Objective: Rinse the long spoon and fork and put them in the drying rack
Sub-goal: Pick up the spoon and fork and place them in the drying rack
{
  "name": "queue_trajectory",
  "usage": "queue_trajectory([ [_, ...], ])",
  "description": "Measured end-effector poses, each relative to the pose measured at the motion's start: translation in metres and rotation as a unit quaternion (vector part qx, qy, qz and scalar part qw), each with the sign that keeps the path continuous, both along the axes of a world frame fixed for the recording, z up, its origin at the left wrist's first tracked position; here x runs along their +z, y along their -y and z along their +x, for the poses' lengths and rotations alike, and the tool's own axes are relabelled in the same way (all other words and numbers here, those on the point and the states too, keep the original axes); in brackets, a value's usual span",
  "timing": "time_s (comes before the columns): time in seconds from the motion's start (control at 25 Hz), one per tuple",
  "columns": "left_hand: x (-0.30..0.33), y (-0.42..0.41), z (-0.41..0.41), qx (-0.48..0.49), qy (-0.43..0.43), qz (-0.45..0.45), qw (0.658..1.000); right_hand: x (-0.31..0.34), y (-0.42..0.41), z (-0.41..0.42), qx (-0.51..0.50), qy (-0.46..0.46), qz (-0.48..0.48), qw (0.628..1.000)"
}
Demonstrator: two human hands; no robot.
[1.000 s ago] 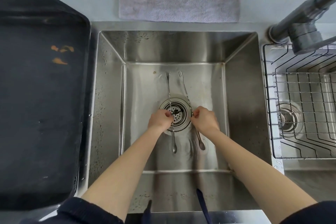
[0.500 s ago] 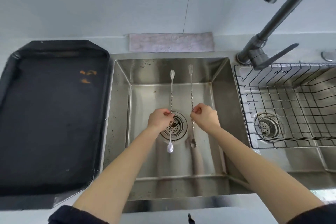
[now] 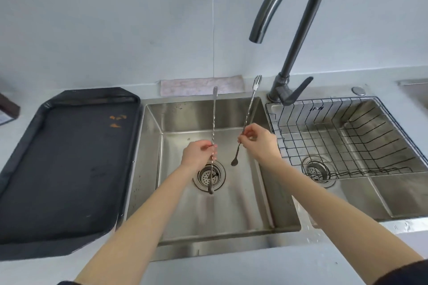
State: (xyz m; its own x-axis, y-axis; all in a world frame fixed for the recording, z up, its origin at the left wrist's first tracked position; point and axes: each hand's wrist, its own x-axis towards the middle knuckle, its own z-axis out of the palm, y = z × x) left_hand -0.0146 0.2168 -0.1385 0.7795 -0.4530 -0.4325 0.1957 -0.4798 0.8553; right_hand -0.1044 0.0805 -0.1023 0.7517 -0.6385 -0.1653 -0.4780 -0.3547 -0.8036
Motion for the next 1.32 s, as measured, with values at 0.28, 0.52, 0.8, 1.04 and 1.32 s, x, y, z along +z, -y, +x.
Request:
queue_trajectory([
  [0.28, 0.035, 0.015, -0.030, -0.036, 0.078, 0.005, 0.996, 0.032, 0.018, -0.036, 0.017, 0.067, -0.002, 0.998],
  [0.52, 0.055, 0.046, -0.057, -0.064, 0.133, -0.012, 0.989, 0.067, 0.052, -0.069, 0.016, 0.079, -0.076, 0.994],
  [0.8, 0.076, 0.091, -0.087, -0.082, 0.187, -0.026, 0.979, 0.085, 0.111, -0.112, 0.024, 0.086, -0.143, 0.986],
  [1.04, 0.073, 0.124, -0.092, -0.091, 0.206, -0.023, 0.974, 0.070, 0.175, -0.141, 0.030, 0.046, -0.199, 0.978],
  [1.32, 0.069, 0.144, -0.084, -0.099, 0.221, 0.032, 0.970, 0.034, 0.233, -0.140, 0.076, -0.050, -0.235, 0.968],
])
